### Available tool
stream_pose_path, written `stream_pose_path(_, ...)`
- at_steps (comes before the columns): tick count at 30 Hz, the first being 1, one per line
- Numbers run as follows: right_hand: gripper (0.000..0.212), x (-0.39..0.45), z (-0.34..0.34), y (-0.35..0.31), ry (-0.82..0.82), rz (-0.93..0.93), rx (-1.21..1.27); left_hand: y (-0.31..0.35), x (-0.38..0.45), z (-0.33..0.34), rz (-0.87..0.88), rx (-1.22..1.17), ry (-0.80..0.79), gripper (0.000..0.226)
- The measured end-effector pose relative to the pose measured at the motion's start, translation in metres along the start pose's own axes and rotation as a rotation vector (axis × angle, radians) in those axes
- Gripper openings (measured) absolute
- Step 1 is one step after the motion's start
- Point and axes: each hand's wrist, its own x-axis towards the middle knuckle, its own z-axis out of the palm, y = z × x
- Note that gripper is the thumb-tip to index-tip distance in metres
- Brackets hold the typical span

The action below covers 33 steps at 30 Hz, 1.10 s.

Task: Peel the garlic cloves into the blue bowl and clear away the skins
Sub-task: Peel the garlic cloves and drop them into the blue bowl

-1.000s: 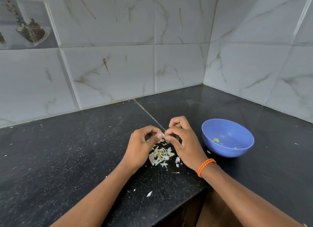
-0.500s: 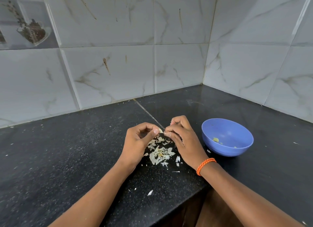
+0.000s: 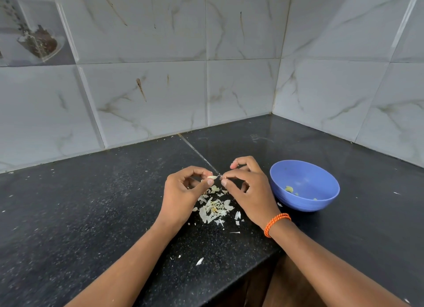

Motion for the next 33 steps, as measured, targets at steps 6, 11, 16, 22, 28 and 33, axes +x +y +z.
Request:
stream_pose_path(6,0.008,-0.0011,0.0031,0.0024,-0.011,-0.005,-0.048,0.002,-0.0006,0.0026,-0.011,0.029,-0.03,0.016)
stream_pose_path(11,0.018,-0.0013,0.0028,0.0015,-0.006,0.007,-0.071,0.0004,0.0001,0.003,-0.008,0.071,-0.025,0.018)
stream_pose_path(16,0.035,-0.0025,0.0019,-0.0015,0.028,0.008,-0.076,-0.0005,0.0005,0.0024,0.005,0.12,-0.028,0.02)
stream_pose_path(22,0.039,-0.0038,0.0023,0.0025,-0.053,-0.014,-0.141,-0.0001,-0.0002,0.0014,0.029,0.201,-0.001,0.022)
stream_pose_path(28,0.049,-0.0027,0.0001,-0.0015,-0.119,-0.023,-0.036,0.0015,-0.0003,0.002,0.033,0.239,-0.011,0.02)
stream_pose_path(33,0.032,-0.0049,0.0029,-0.0003,-0.126,-0.013,-0.047,0.005,-0.0011,0.0039,0.034,0.178,-0.034,0.016)
